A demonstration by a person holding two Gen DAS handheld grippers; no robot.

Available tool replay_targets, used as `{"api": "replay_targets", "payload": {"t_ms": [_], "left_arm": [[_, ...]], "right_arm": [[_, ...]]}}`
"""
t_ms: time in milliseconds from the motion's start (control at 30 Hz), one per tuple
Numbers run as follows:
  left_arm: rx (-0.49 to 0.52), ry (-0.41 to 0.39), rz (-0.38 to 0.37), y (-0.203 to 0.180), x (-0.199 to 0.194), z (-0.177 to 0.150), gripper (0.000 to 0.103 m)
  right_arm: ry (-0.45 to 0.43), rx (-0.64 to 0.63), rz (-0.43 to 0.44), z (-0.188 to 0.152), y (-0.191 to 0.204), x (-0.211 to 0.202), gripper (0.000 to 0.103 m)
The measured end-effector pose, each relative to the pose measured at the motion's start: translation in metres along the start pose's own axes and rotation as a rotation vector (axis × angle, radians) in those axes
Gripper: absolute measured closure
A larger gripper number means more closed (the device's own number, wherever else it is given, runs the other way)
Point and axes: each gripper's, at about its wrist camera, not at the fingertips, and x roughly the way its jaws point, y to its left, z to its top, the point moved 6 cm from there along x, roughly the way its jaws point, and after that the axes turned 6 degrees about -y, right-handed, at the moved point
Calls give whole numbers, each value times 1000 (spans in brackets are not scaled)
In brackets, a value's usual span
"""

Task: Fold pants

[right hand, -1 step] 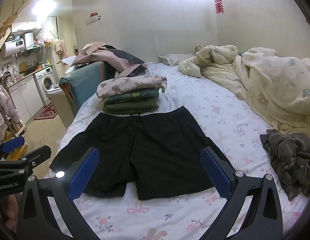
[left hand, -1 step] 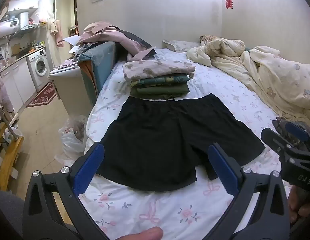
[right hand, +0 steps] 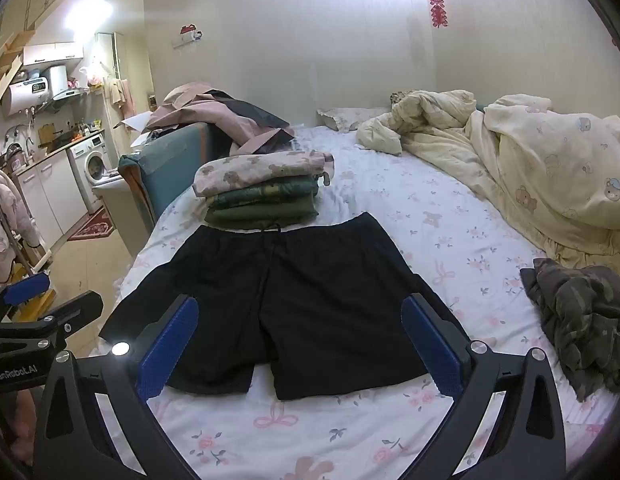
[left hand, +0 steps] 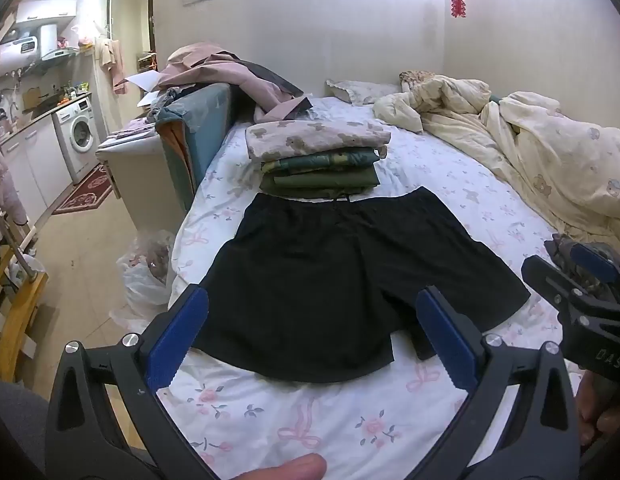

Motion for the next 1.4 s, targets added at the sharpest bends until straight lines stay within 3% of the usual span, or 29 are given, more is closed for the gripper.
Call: {"api": "replay_targets", "payload": {"t_ms": [1400], "left_arm": [[4,-9,0,0,0,0,0]], "right_arm": [[-5,3,1,0,-1,-1,0]]}}
